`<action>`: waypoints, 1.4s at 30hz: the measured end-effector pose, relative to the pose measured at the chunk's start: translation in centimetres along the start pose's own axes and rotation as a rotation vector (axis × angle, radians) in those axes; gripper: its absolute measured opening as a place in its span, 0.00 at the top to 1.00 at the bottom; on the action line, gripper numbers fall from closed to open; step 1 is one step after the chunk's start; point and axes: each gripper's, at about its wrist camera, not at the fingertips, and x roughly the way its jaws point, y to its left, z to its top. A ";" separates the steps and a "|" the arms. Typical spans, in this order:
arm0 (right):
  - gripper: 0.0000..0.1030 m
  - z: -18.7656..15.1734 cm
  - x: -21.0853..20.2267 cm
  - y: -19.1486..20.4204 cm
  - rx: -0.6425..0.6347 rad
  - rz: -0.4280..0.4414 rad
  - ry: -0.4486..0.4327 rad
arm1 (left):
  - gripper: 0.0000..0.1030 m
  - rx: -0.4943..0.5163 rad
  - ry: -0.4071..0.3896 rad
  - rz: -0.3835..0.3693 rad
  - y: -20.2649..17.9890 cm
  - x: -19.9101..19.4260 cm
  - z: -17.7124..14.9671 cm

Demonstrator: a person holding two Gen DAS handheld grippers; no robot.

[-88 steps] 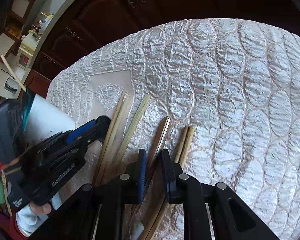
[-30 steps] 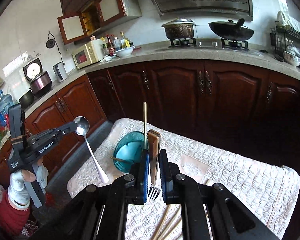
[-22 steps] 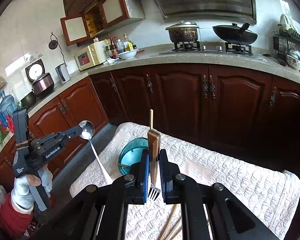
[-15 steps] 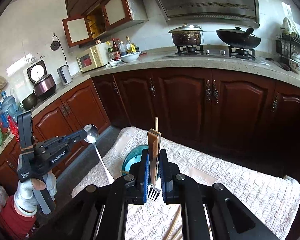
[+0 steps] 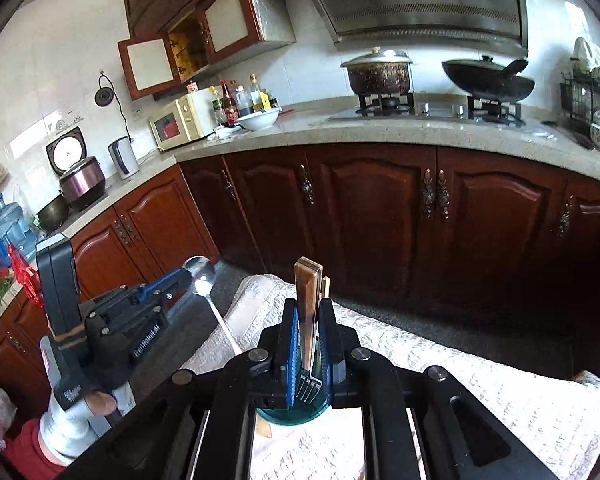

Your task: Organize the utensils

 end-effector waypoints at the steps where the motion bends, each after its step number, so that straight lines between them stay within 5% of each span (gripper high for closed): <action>1: 0.91 0.0 0.8 -0.1 0.003 -0.003 0.008 | 0.99 0.013 -0.002 0.015 -0.3 0.4 -0.2; 12: 0.91 -1.5 7.1 -1.5 0.019 -0.041 0.077 | 0.99 0.114 0.003 0.098 -2.9 4.6 -2.8; 24: 0.91 -4.1 13.7 -2.5 0.057 -0.001 0.227 | 0.99 0.135 0.090 0.056 -4.3 6.8 -5.9; 30: 0.86 -4.5 14.2 -4.2 0.149 0.042 0.225 | 0.98 0.123 0.126 0.013 -4.6 7.0 -6.2; 33: 0.78 -4.5 13.2 -4.4 0.151 0.047 0.209 | 0.92 0.105 0.158 -0.012 -4.4 7.0 -6.2; 42: 0.76 -5.7 10.0 -5.3 0.174 0.040 0.186 | 0.63 0.039 0.151 -0.052 -3.3 3.9 -5.6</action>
